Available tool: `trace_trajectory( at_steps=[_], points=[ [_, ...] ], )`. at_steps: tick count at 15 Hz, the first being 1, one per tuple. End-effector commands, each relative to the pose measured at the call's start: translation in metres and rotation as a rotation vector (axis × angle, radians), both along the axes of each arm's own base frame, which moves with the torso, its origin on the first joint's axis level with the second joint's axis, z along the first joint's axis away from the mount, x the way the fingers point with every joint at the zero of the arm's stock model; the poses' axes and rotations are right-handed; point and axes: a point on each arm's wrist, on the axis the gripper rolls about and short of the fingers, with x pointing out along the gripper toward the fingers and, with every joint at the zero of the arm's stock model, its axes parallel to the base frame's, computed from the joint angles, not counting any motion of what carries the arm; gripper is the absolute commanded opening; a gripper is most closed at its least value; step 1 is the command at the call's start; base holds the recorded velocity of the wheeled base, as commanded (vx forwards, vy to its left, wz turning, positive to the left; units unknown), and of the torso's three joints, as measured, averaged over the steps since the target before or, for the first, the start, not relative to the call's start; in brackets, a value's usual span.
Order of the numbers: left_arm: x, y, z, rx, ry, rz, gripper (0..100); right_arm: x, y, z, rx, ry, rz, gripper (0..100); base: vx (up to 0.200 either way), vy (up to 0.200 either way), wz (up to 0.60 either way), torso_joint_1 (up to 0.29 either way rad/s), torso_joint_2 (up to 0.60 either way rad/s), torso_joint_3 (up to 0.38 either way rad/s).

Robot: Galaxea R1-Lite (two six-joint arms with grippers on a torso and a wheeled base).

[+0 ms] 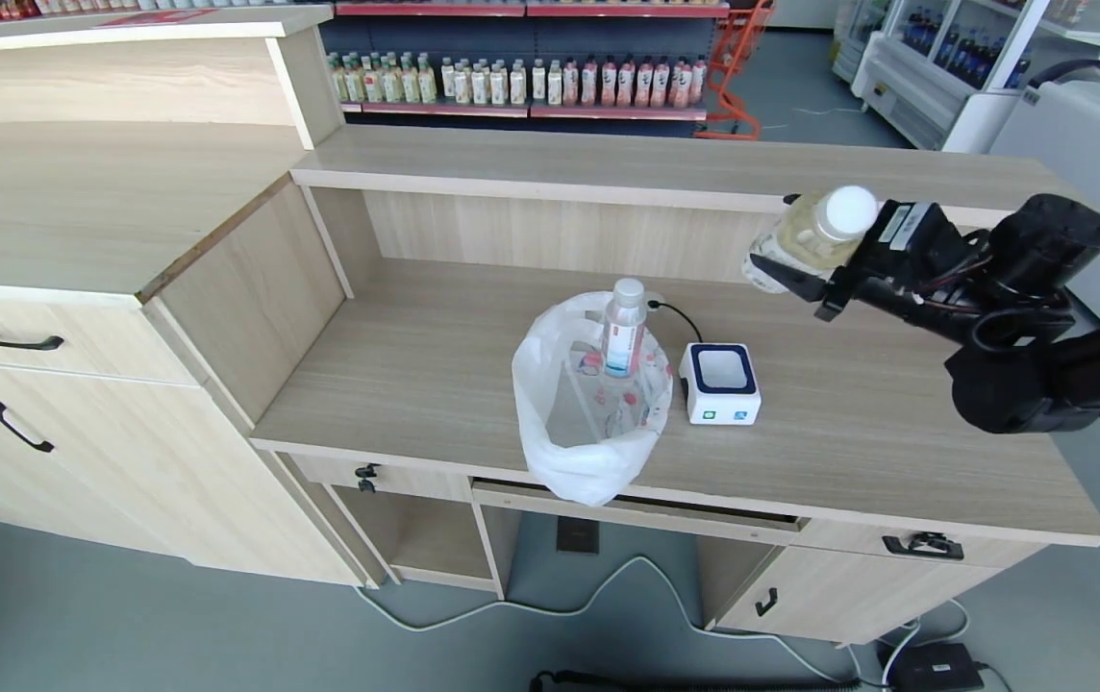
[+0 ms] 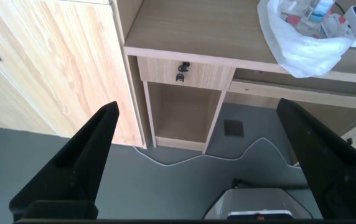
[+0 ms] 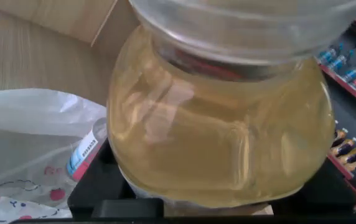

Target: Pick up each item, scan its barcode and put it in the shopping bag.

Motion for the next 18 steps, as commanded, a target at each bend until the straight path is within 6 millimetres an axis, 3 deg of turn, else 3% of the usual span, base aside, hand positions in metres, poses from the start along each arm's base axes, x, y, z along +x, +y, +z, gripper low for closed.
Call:
trace_trajectory(
  at_steps=[1, 6, 12, 18],
  points=[
    [0.0, 0.0, 0.0, 0.001, 0.0, 0.0, 100, 0.047, -0.006, -0.05, -0.086, -0.05, 0.039, 0, 0.0, 0.0, 0.0, 0.0, 0.0, 0.0],
    [0.0, 0.0, 0.0, -0.001, 0.0, 0.0, 100, 0.06, -0.013, -0.082, -0.163, -0.084, 0.074, 0, 0.0, 0.0, 0.0, 0.0, 0.0, 0.0],
    [0.0, 0.0, 0.0, -0.001, 0.0, 0.0, 100, 0.082, -0.015, -0.097, -0.175, -0.126, 0.088, 0, 0.0, 0.0, 0.0, 0.0, 0.0, 0.0],
    [0.0, 0.0, 0.0, -0.001, 0.0, 0.0, 100, 0.09, -0.015, -0.12, -0.174, -0.115, 0.089, 0, 0.0, 0.0, 0.0, 0.0, 0.0, 0.0]
  ],
)
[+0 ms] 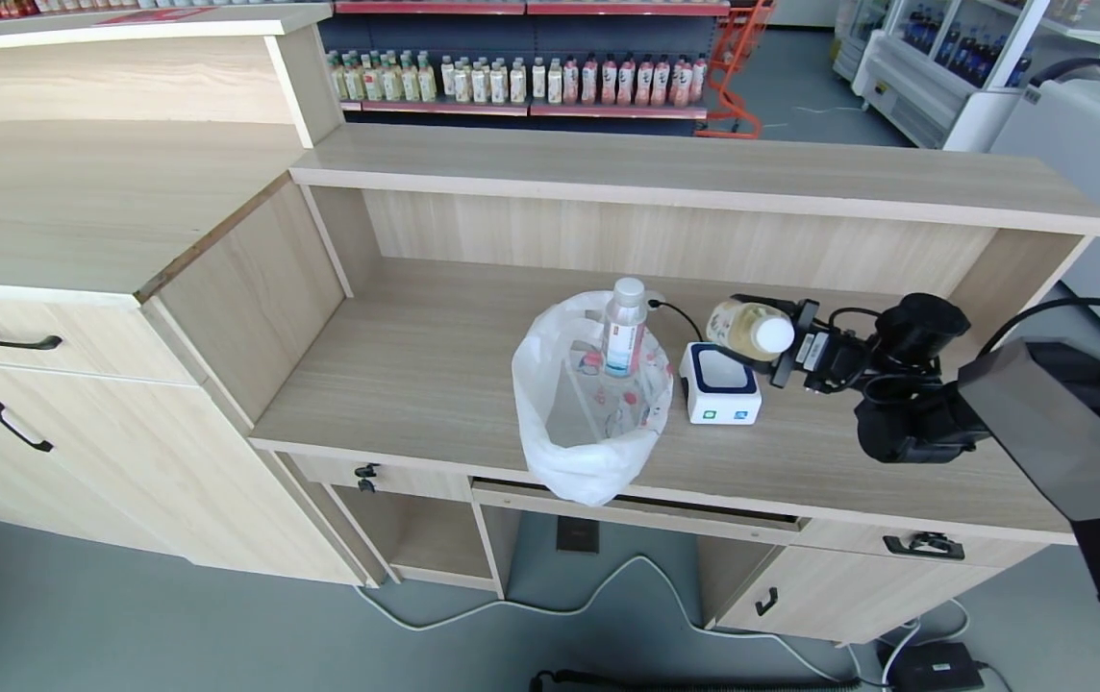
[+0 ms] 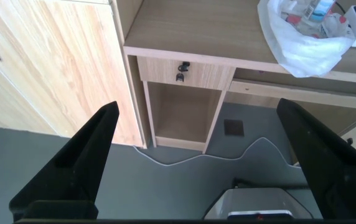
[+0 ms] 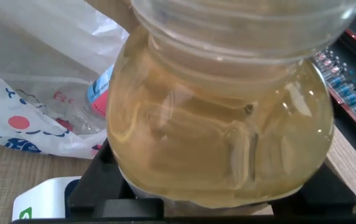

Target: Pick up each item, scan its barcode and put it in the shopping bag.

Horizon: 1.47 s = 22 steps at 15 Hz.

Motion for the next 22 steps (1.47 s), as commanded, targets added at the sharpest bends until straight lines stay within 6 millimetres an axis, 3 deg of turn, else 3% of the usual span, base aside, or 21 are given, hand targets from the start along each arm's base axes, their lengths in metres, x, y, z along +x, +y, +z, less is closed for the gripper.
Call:
trace_trajectory(
  at_steps=[1, 22],
  points=[
    [0.0, 0.0, 0.0, -0.001, 0.0, 0.0, 100, 0.005, 0.002, -0.008, -0.001, -0.001, 0.004, 0, 0.0, 0.0, 0.0, 0.0, 0.0, 0.0],
    [0.0, 0.0, 0.0, 0.001, 0.0, 0.0, 100, 0.02, 0.001, -0.042, -0.001, 0.019, 0.004, 0, 0.0, 0.0, 0.0, 0.0, 0.0, 0.0]
  ],
)
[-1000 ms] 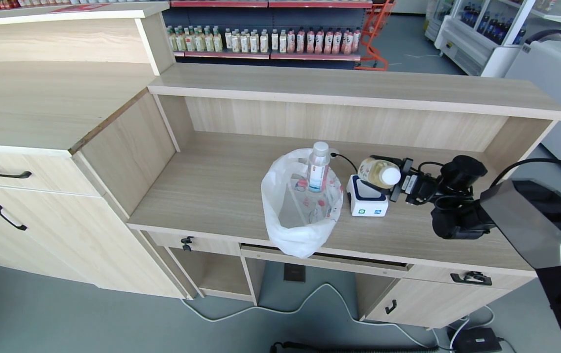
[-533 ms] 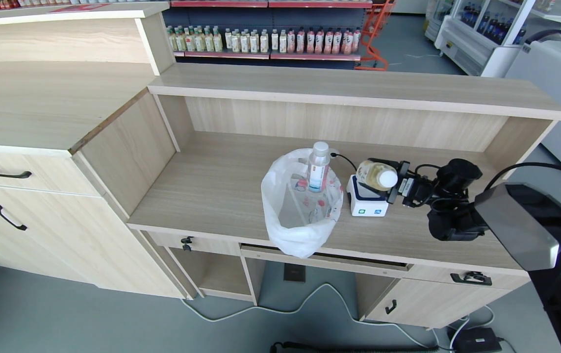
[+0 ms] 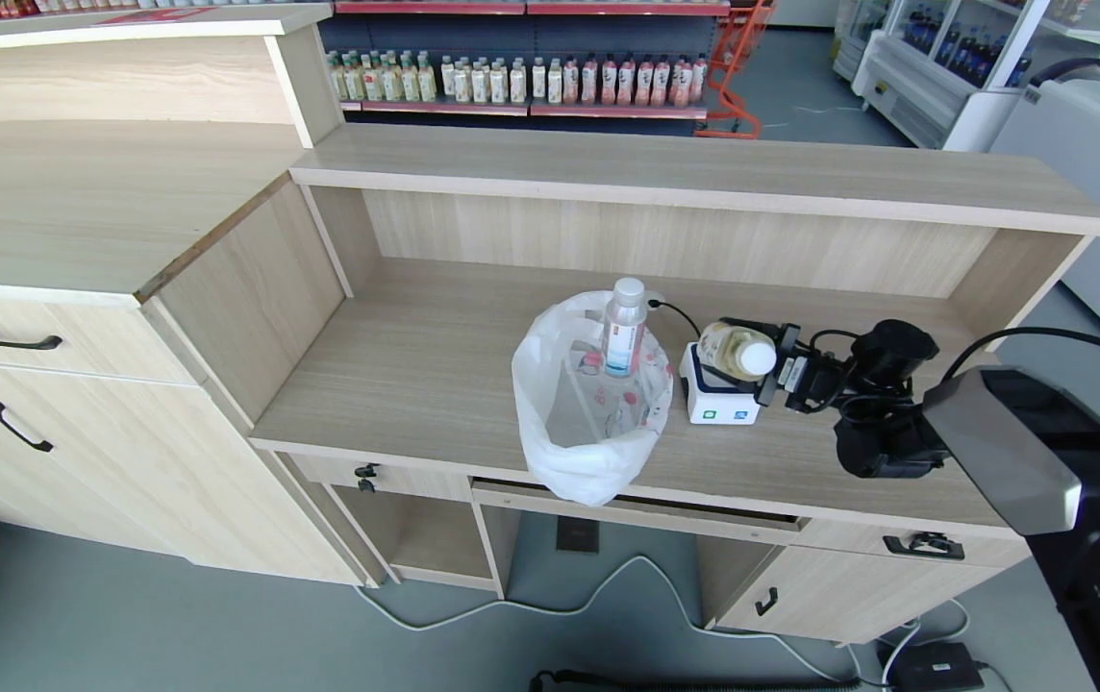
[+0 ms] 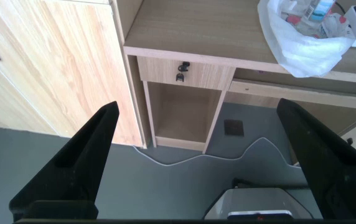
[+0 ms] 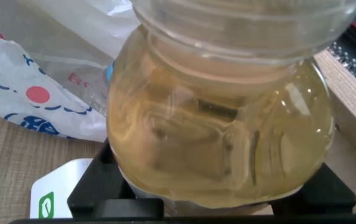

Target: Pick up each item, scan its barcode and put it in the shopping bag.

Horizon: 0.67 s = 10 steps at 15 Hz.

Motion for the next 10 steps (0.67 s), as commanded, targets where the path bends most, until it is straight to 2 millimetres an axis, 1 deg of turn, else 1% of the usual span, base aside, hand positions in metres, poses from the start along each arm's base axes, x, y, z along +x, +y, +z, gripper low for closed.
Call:
trace_trajectory(
  at_steps=[1, 4, 6, 10],
  points=[
    [0.0, 0.0, 0.0, -0.001, 0.0, 0.0, 100, 0.001, -0.0002, -0.0041, 0.0, 0.003, 0.0, 0, 0.0, 0.0, 0.0, 0.0, 0.0, 0.0],
    [0.0, 0.0, 0.0, 0.0, 0.0, 0.0, 100, 0.0043, 0.0006, -0.0033, -0.001, -0.011, 0.003, 0, 0.0, 0.0, 0.0, 0.0, 0.0, 0.0],
    [0.0, 0.0, 0.0, -0.001, 0.0, 0.0, 100, 0.0059, 0.0006, -0.0062, -0.001, -0.006, 0.005, 0, 0.0, 0.0, 0.0, 0.0, 0.0, 0.0],
    [0.0, 0.0, 0.0, 0.0, 0.0, 0.0, 100, 0.0057, 0.0006, -0.007, 0.0, -0.003, 0.003, 0, 0.0, 0.0, 0.0, 0.0, 0.0, 0.0]
  ],
)
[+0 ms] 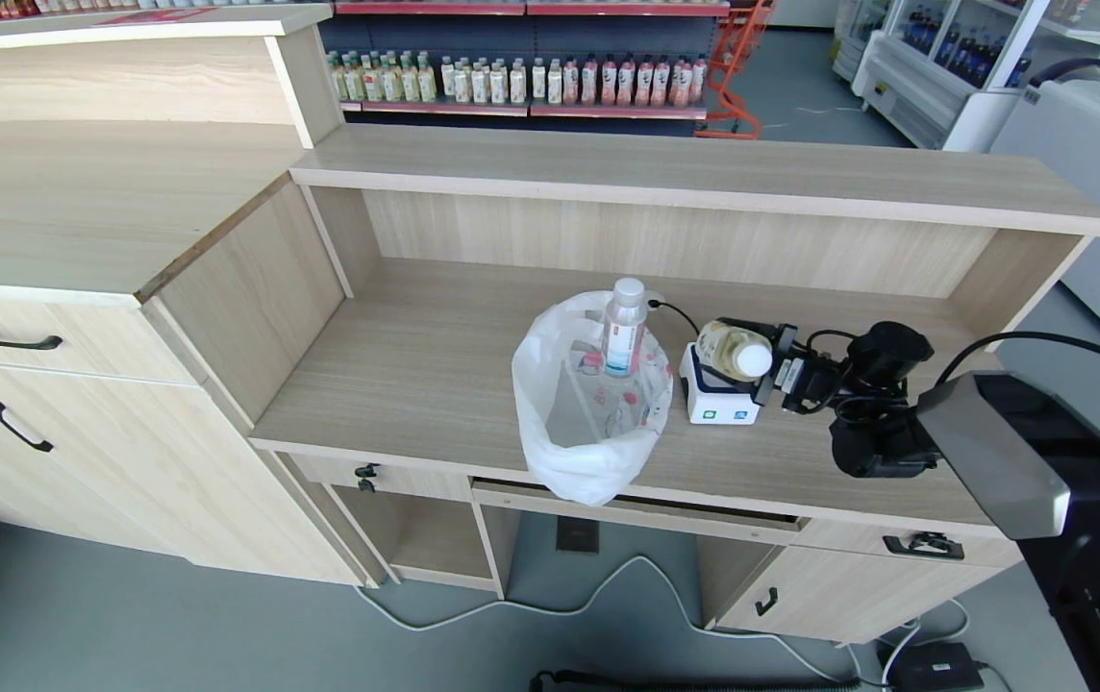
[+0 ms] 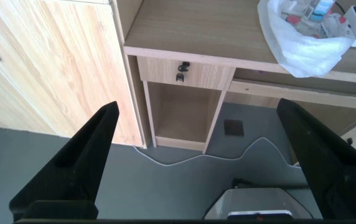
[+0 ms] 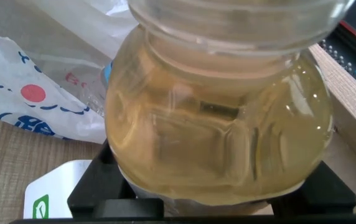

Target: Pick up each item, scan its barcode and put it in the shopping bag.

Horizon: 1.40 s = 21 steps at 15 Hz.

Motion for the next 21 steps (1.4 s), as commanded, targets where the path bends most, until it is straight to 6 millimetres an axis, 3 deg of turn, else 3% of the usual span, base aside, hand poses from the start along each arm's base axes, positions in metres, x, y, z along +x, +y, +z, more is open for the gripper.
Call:
trace_trajectory(
  at_steps=[1, 5, 7, 8, 9, 10, 11, 13, 14, 15, 17, 21],
  points=[
    [0.0, 0.0, 0.0, 0.0, 0.0, 0.0, 100, 0.0, 0.001, -0.003, 0.0, 0.008, 0.002, 0, 0.0, 0.0, 0.0, 0.0, 0.0, 0.0],
    [0.0, 0.0, 0.0, -0.001, 0.0, 0.0, 100, -0.001, 0.001, 0.01, 0.008, -0.009, 0.0, 0, 0.0, 0.0, 0.0, 0.0, 0.0, 0.0],
    [0.0, 0.0, 0.0, 0.0, 0.0, 0.0, 100, -0.008, -0.001, 0.047, 0.066, 0.01, -0.013, 0, 0.0, 0.0, 0.0, 0.0, 0.0, 0.0],
    [0.0, 0.0, 0.0, -0.001, 0.0, 0.0, 100, -0.022, -0.011, 0.099, 0.21, 0.059, -0.102, 0, 0.0, 0.0, 0.0, 0.0, 0.0, 0.0],
    [0.0, 0.0, 0.0, -0.001, 0.0, 0.0, 100, -0.04, -0.018, 0.133, 0.337, 0.122, -0.168, 0, 0.0, 0.0, 0.0, 0.0, 0.0, 0.0],
    [0.0, 0.0, 0.0, -0.001, 0.0, 0.0, 100, -0.054, -0.02, 0.154, 0.434, 0.165, -0.212, 0, 0.0, 0.0, 0.0, 0.0, 0.0, 0.0],
    [0.0, 0.0, 0.0, -0.001, 0.0, 0.0, 100, -0.091, -0.033, 0.185, 0.649, 0.283, -0.362, 0, 0.0, 0.0, 0.0, 0.0, 0.0, 0.0],
    [0.0, 0.0, 0.0, 0.0, 0.0, 0.0, 100, -0.146, -0.055, 0.19, 0.772, 0.501, -0.624, 0, 0.0, 0.0, 0.0, 0.0, 0.0, 0.0],
    [0.0, 0.0, 0.0, -0.001, 0.0, 0.0, 100, -0.166, -0.062, 0.185, 0.79, 0.59, -0.683, 0, 0.0, 0.0, 0.0, 0.0, 0.0, 0.0],
    [0.0, 0.0, 0.0, -0.001, 0.0, 0.0, 100, -0.205, -0.072, 0.17, 0.803, 0.702, -0.764, 0, 0.0, 0.0, 0.0, 0.0, 0.0, 0.0],
    [0.0, 0.0, 0.0, -0.001, 0.0, 0.0, 100, -0.226, -0.092, 0.155, 0.781, 0.688, -0.878, 0, 0.0, 0.0, 0.0, 0.0, 0.0, 0.0],
    [0.0, 0.0, 0.0, -0.001, 0.0, 0.0, 100, -0.243, -0.115, 0.157, 0.709, 0.583, -1.009, 0, 0.0, 0.0, 0.0, 0.0, 0.0, 0.0]
  ],
)
